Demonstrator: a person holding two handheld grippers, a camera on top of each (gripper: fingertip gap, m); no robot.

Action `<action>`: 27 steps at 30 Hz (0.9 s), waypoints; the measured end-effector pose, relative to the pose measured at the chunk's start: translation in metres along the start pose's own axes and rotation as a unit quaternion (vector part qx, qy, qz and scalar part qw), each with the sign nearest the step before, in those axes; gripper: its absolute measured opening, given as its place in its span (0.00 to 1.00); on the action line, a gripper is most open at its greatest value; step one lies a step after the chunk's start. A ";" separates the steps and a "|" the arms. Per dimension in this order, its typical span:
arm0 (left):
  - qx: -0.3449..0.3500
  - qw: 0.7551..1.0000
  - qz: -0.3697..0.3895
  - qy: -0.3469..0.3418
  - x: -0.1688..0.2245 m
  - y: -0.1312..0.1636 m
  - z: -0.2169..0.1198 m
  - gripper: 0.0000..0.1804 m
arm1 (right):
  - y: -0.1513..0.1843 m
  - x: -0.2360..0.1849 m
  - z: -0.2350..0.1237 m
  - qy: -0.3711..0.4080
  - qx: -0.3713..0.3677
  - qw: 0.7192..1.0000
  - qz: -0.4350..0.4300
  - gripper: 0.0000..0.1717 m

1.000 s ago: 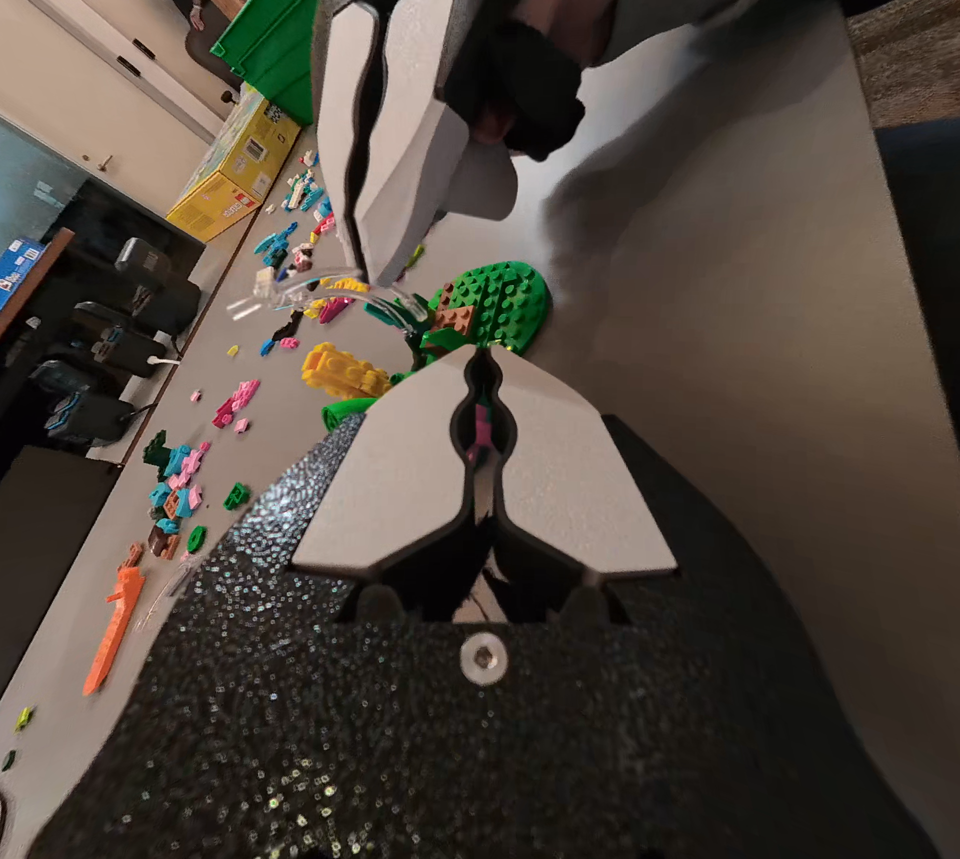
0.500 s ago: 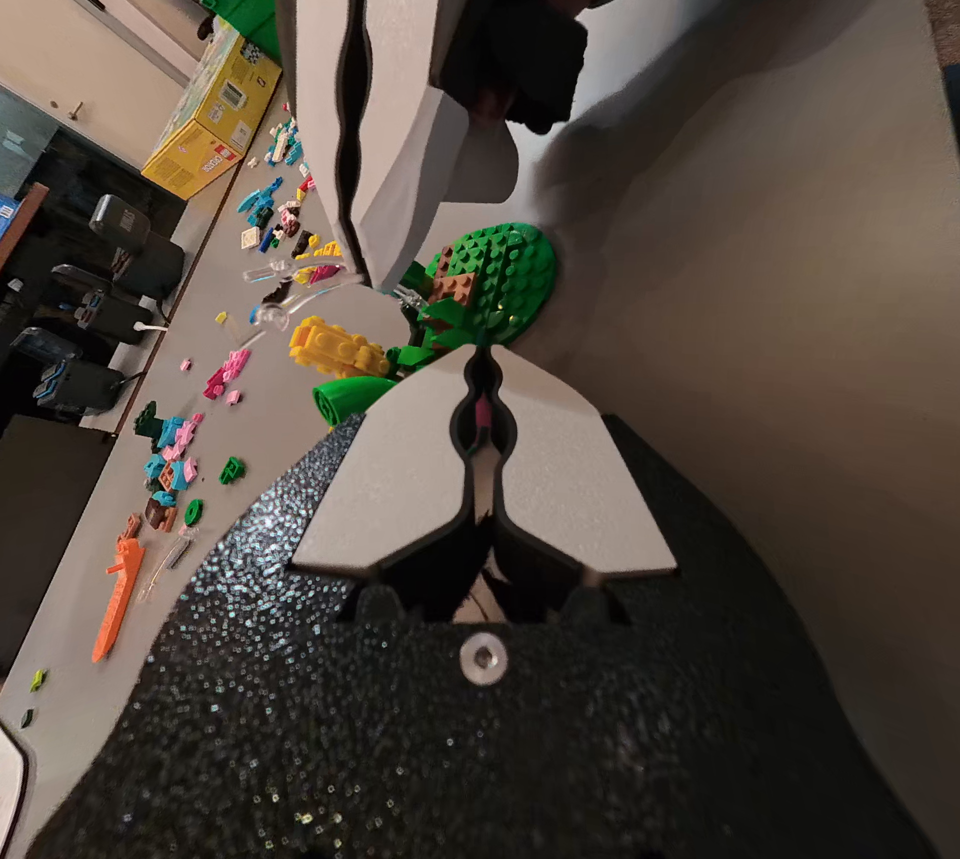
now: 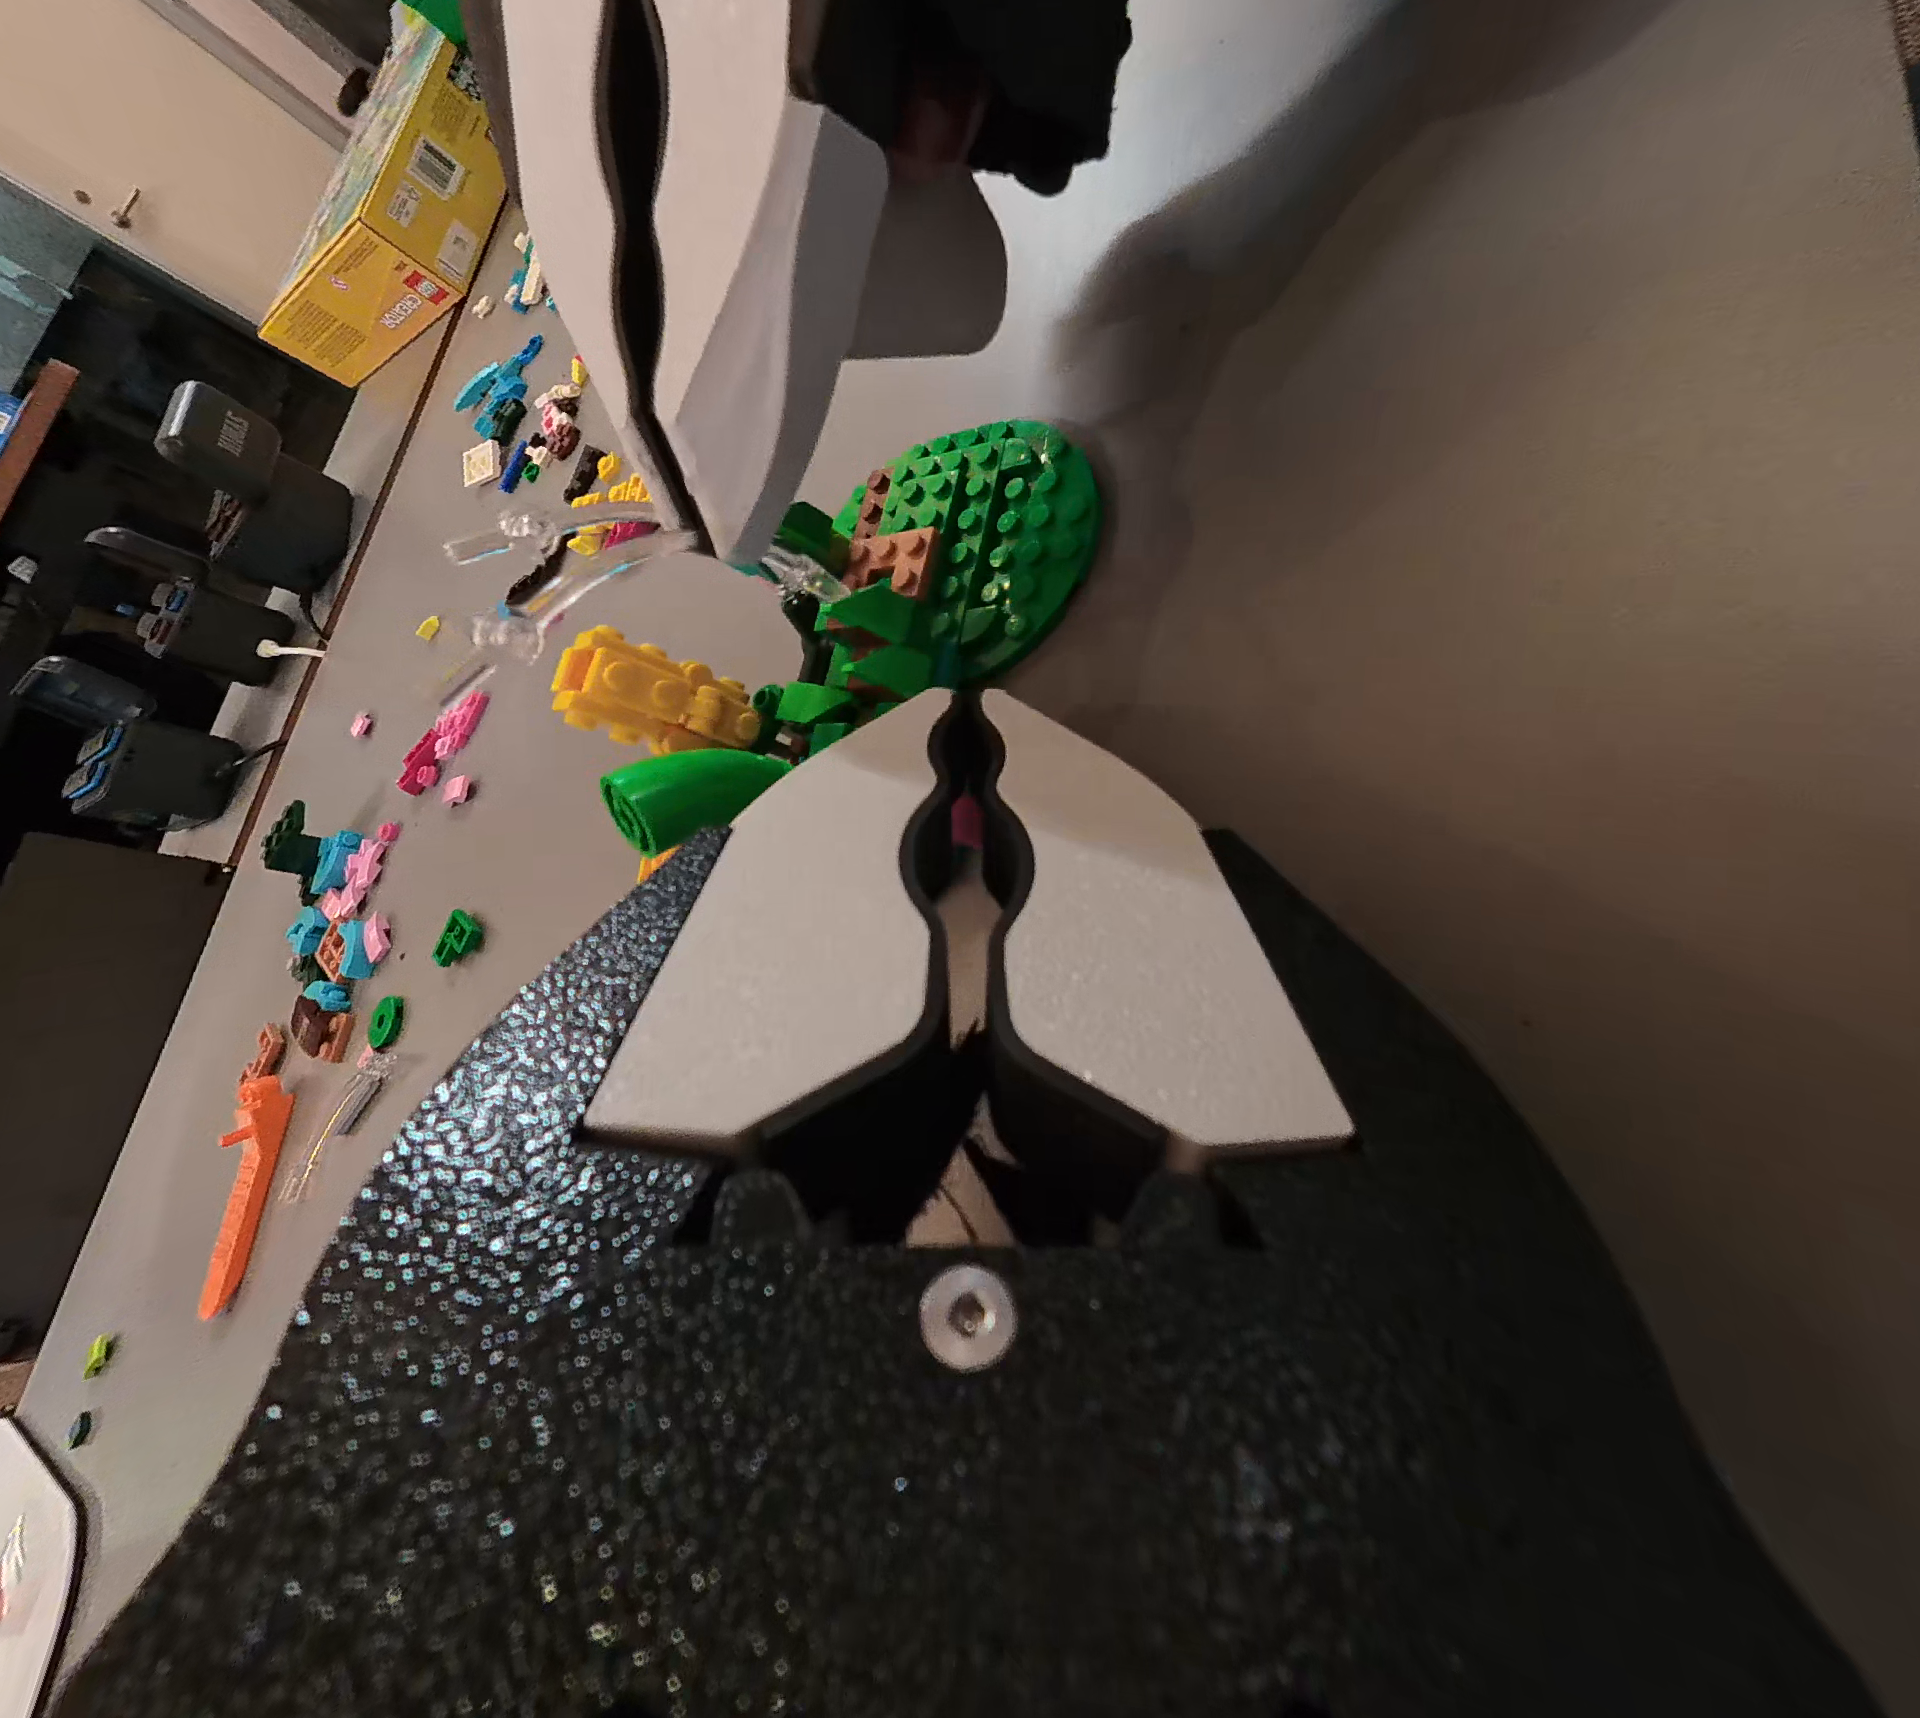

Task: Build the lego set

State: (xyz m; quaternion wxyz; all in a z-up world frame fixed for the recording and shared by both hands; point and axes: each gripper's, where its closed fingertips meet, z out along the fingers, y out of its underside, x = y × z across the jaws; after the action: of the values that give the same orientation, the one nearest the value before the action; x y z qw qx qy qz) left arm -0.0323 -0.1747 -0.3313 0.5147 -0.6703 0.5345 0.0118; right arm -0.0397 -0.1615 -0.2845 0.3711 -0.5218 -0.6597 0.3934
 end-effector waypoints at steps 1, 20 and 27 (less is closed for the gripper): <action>0.000 1.000 0.000 0.000 0.000 0.000 0.000 0.00 | 0.000 0.000 0.000 0.000 0.001 1.000 0.001 0.01; 0.003 1.000 0.000 -0.001 -0.001 -0.001 0.002 0.00 | 0.001 0.000 0.003 0.005 -0.001 1.000 -0.006 0.00; 0.003 1.000 0.002 -0.001 -0.001 -0.001 0.002 0.00 | 0.002 0.001 0.001 0.005 -0.002 1.000 -0.004 0.00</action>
State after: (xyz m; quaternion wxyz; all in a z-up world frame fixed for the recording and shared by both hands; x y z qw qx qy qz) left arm -0.0307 -0.1724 -0.3312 0.5174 -0.6679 0.5349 0.0116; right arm -0.0405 -0.1604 -0.2866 0.3751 -0.5217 -0.6607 0.3881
